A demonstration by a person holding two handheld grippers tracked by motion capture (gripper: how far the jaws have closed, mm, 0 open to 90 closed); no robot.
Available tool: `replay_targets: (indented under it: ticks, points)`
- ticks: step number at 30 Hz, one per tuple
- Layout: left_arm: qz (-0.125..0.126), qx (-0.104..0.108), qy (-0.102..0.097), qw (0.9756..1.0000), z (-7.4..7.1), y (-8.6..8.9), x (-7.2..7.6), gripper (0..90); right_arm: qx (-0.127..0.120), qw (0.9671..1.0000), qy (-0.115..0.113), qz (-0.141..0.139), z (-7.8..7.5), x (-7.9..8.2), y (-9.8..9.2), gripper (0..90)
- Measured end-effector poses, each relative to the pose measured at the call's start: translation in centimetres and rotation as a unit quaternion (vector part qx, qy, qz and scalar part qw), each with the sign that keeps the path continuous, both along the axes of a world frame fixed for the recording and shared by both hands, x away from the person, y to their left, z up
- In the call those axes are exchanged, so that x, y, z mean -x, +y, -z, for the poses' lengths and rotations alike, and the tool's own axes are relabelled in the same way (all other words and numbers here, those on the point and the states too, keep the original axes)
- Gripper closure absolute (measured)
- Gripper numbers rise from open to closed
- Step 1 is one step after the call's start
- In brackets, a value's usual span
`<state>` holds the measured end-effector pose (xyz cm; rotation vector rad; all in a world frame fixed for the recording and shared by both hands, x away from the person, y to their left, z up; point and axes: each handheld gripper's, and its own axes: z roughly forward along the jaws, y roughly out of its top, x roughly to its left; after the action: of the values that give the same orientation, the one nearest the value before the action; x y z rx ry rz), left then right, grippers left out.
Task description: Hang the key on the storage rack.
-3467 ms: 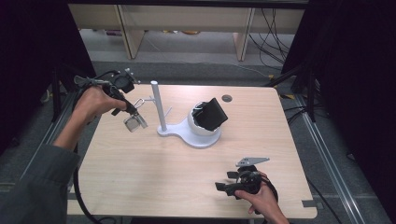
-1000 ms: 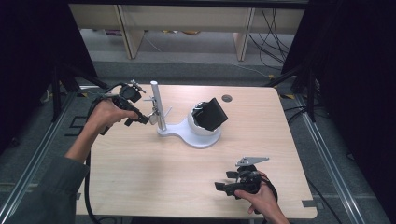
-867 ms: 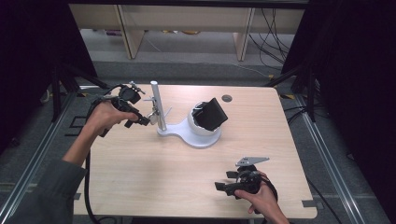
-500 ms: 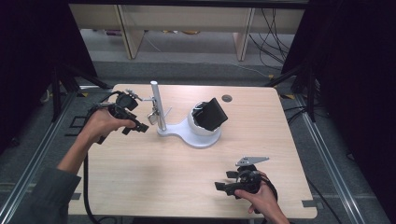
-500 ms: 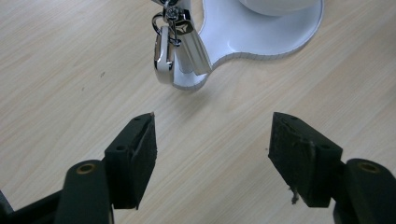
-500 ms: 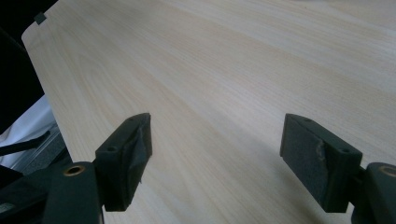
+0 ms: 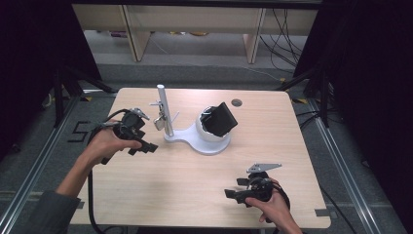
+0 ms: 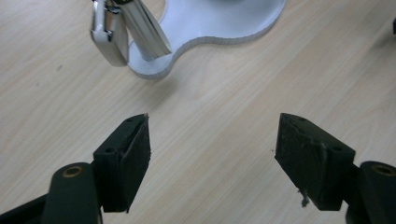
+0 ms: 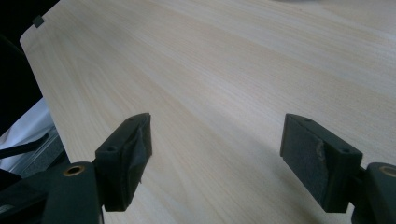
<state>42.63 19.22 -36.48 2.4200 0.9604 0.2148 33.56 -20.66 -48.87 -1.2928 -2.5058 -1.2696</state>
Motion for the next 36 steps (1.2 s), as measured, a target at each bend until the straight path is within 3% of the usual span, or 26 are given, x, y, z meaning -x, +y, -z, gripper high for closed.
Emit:
replay_targets:
  ticks: [5,7,9,10,12,13,14,21,24,28,30,32,34,36]
  points:
    - [0.008,-0.003,-0.012,0.9999,1.2,-0.2,1.5,24.3,0.003,0.9999,-0.009,-0.008,0.0,0.0,0.3,26.1]
    - [0.010,0.000,-0.009,0.9999,1.9,-0.4,2.3,24.1,-0.006,1.0000,0.002,-0.004,0.0,0.1,0.5,26.1]
    - [0.015,-0.001,-0.003,0.9999,2.5,-0.5,3.0,24.2,0.005,0.9998,-0.013,-0.011,0.0,-0.2,0.5,25.9]
    - [0.016,0.002,-0.001,0.9999,2.8,-0.5,3.4,24.0,0.001,0.9999,-0.002,-0.010,0.0,-0.1,0.7,25.9]
    - [0.018,0.008,-0.002,0.9998,3.3,-0.6,4.0,23.4,0.005,0.9999,-0.008,-0.015,0.0,-0.2,0.7,25.9]
    - [0.016,0.012,-0.003,0.9998,3.5,-0.6,4.2,23.2,0.001,0.9999,0.002,-0.011,0.0,-0.1,0.8,25.9]
    - [0.019,0.014,-0.002,0.9997,3.8,-0.6,4.6,22.9,0.003,0.9998,-0.009,-0.017,0.0,-0.2,0.8,25.9]
    - [0.035,0.023,-0.012,0.9991,5.5,-0.7,5.9,21.2,-0.001,0.9998,-0.003,-0.020,0.0,-0.2,1.1,25.9]
    - [0.039,0.039,-0.010,0.9984,6.5,-0.7,6.5,20.6,-0.001,0.9999,-0.003,-0.016,-0.1,-0.1,1.1,25.9]
    - [0.038,0.031,-0.011,0.9987,7.8,-0.6,7.2,20.6,-0.001,0.9999,-0.005,-0.015,-0.1,0.0,1.2,25.9]
    - [0.037,0.041,-0.016,0.9984,8.5,-0.6,7.4,20.6,0.003,0.9997,-0.012,-0.019,-0.1,-0.1,1.1,25.9]
    - [0.038,0.029,-0.018,0.9987,8.8,-0.5,7.7,20.6,0.000,0.9999,-0.001,-0.014,-0.1,0.0,1.3,25.9]
    - [0.033,0.036,-0.032,0.9983,9.4,-0.5,8.2,20.5,0.007,0.9997,-0.010,-0.019,-0.1,0.0,1.2,25.9]
    - [0.036,0.035,-0.034,0.9982,9.7,-0.4,8.7,20.6,0.007,0.9997,-0.009,-0.020,-0.1,0.0,1.2,25.9]
